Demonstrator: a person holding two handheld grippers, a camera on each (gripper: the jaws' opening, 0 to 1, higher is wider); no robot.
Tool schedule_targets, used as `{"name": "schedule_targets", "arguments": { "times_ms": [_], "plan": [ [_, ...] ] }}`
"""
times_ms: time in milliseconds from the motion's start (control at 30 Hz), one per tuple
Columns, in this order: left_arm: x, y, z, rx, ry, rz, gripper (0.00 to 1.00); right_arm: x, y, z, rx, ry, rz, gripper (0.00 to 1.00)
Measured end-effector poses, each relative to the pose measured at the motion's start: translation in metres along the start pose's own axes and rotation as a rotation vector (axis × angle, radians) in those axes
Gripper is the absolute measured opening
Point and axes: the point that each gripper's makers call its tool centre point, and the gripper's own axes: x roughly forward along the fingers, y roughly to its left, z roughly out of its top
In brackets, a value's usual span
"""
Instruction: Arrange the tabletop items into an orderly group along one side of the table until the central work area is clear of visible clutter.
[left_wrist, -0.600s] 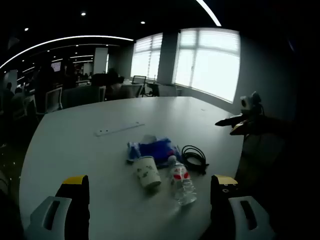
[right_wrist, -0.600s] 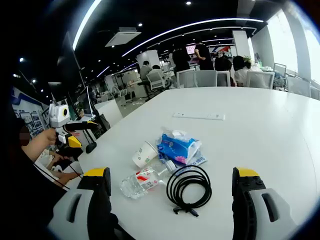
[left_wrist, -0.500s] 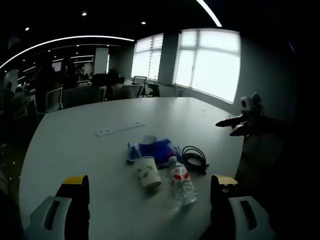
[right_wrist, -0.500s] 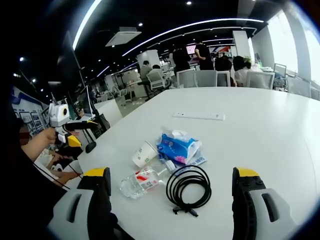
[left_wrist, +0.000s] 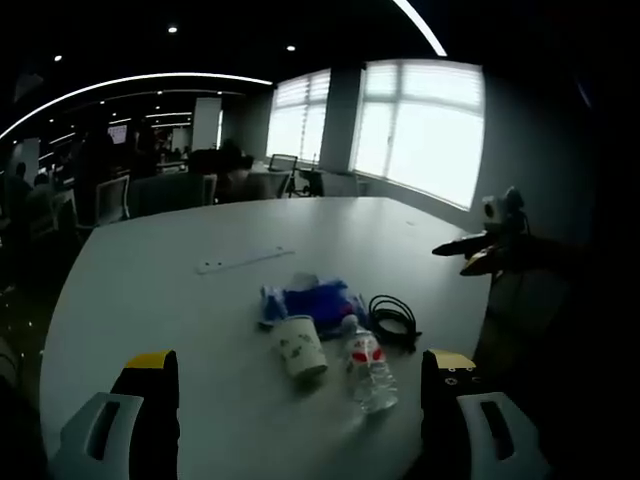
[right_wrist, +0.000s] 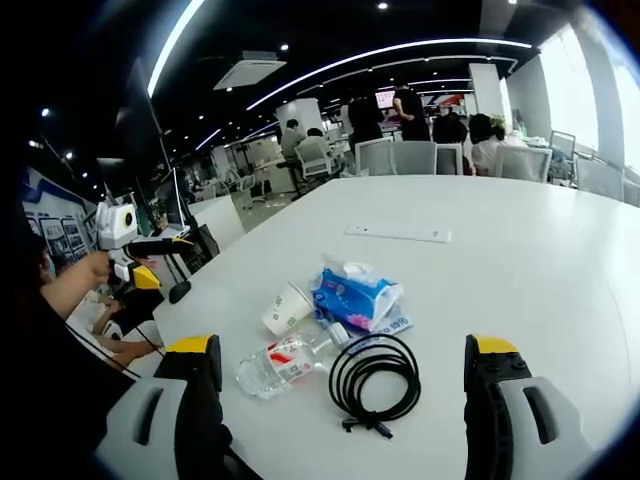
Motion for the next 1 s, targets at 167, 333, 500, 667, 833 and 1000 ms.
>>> {"name": "schedule_targets", "arguments": {
  "times_ms": [167, 333, 500, 667, 833, 1000],
  "plan": [
    [-0.0006, -0.0006, -0.0017, 0.000, 0.006, -0.002, 1.00, 0.0006, 0.0018, 0.0003, 0.001, 0.001, 0.002, 0.97],
    [-0.0007, -0.0012, -0.0029, -0.001, 0.010, 0.000, 1.00, 0.0001, 0.0023, -0.0005, 0.009, 0.001, 0.001, 0.97],
    [-0.0003, -0.0026, -0.0032, -0.001, 0.012, -0.005, 1.00, -0.0010, 0.0021, -0.0008, 0.014, -0.001, -0.003, 0.96],
    [-0.0012, -0.0034, -0.0036, 0.001, 0.013, -0.007, 1.00, -0.0024, 0.0030, -0.0012, 0.016, -0.002, -0.004, 0.95],
    [-0.0030, -0.0038, -0.0045, 0.001, 0.013, -0.009, 1.00, -0.0045, 0.0021, -0.0023, 0.013, -0.001, -0.007, 0.95],
    [-0.0035, -0.0042, -0.0047, 0.000, 0.011, -0.010, 1.00, -0.0061, 0.0014, -0.0025, 0.009, -0.001, -0.010, 0.96]
  ]
}}
